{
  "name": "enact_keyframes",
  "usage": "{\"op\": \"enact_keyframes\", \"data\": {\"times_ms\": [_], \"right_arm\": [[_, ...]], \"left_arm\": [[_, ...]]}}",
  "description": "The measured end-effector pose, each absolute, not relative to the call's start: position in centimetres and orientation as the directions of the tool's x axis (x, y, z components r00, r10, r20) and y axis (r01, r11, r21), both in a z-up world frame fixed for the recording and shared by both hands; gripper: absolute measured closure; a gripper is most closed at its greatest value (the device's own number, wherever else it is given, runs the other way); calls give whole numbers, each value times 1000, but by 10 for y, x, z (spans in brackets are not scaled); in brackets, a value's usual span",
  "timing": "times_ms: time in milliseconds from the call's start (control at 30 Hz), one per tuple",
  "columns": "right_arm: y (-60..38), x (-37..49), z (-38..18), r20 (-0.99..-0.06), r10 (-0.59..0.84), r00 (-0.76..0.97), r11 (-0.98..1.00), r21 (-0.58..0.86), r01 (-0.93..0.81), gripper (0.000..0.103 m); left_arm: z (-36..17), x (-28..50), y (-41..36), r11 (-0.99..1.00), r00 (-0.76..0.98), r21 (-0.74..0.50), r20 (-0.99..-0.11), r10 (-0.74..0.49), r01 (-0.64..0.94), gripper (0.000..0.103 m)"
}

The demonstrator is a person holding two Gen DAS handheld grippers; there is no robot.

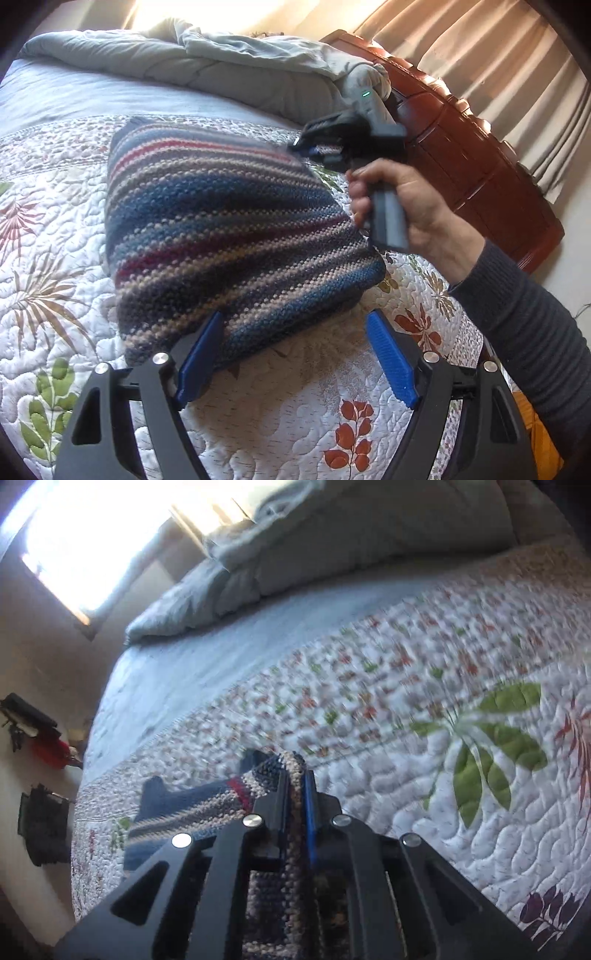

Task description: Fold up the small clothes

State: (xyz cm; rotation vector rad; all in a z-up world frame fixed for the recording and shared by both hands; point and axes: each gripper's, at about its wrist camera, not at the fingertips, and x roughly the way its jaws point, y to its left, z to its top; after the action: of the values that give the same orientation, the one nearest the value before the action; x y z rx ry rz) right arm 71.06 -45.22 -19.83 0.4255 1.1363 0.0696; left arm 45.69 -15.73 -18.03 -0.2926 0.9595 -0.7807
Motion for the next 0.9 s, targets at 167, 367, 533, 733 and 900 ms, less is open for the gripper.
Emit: {"op": "enact_keyframes", "data": {"times_ms": [167,367,533,733,900], "right_arm": [[-466,699,-187,-835,341,431,878,446,170,74],[-465,627,-153,-815,426,393,874,483,53,54],[-460,582,-176,-780,523,345,816,575,62,52],[-471,566,-197,-771,532,350,797,596,101,87],[-482,548,-167,-733,554,394,786,617,42,77]], "left_arm": [[-170,457,-150,675,302,-572,-614,-729,466,23],[-147,465,-124,703,377,-544,-597,-708,458,23],[-147,473,-128,796,444,-451,-665,-601,403,23],[-143,458,-154,848,485,-323,-710,-511,421,23],[-139,449,-165,861,511,-239,-721,-467,449,23]]}}
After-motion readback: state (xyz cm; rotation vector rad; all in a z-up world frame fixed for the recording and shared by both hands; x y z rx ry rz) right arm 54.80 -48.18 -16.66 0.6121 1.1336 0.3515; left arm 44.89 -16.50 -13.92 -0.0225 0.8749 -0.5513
